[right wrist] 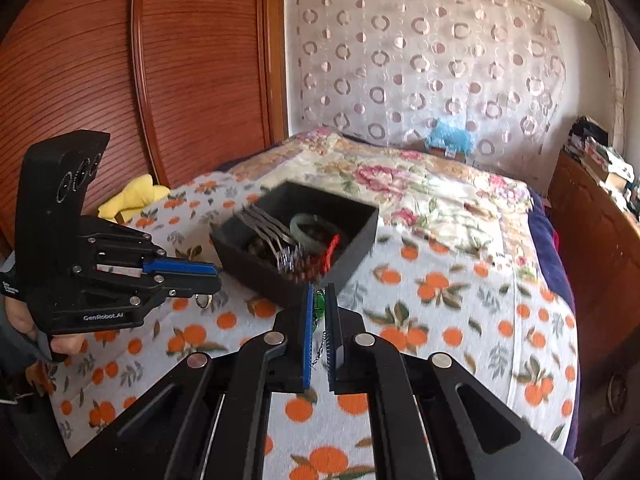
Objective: Organize jewelry
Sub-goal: 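Lift the chain pendant with the right tool while the left tool grasps the gold ring, then lower the chain pendant and gold ring into the black box and open both tools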
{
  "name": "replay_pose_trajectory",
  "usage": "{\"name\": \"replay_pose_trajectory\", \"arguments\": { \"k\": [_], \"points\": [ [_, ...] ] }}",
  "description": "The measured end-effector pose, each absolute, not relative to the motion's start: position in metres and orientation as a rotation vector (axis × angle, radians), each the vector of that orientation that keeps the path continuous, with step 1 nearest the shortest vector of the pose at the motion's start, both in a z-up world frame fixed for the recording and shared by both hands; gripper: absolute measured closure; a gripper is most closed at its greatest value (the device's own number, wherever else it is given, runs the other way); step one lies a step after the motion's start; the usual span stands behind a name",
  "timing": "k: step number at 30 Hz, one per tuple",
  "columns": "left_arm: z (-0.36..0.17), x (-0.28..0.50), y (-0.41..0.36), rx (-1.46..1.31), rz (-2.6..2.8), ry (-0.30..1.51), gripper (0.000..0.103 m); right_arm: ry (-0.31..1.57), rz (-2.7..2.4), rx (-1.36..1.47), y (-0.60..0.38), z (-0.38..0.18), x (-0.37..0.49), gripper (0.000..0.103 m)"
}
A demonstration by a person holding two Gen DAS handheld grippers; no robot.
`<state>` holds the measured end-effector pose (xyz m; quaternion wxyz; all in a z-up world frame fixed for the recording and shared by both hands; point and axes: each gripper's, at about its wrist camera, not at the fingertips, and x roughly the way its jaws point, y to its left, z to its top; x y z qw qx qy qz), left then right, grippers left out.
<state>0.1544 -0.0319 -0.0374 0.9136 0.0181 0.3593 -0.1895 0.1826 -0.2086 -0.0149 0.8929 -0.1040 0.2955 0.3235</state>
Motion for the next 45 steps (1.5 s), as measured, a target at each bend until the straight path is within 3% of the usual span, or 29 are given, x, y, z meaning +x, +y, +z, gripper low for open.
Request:
{"name": "replay_pose_trajectory", "arguments": {
  "k": [13,25,45],
  "points": [
    [-0.016,0.198,-0.009,-0.018,-0.332,0.697,0.096,0.515,0.746,-0.136,-0.183,0.031,0.232,0.097],
    [-0.023,0.217,-0.014,-0.011,-0.286,0.709,0.096,0.596,0.728,-0.125,-0.163,0.011,0.275,0.096],
    [-0.008,0.263,-0.006,-0.006,-0.214,0.711,0.096,0.63,0.685,-0.1,-0.188,-0.012,0.262,0.095]
  ]
}}
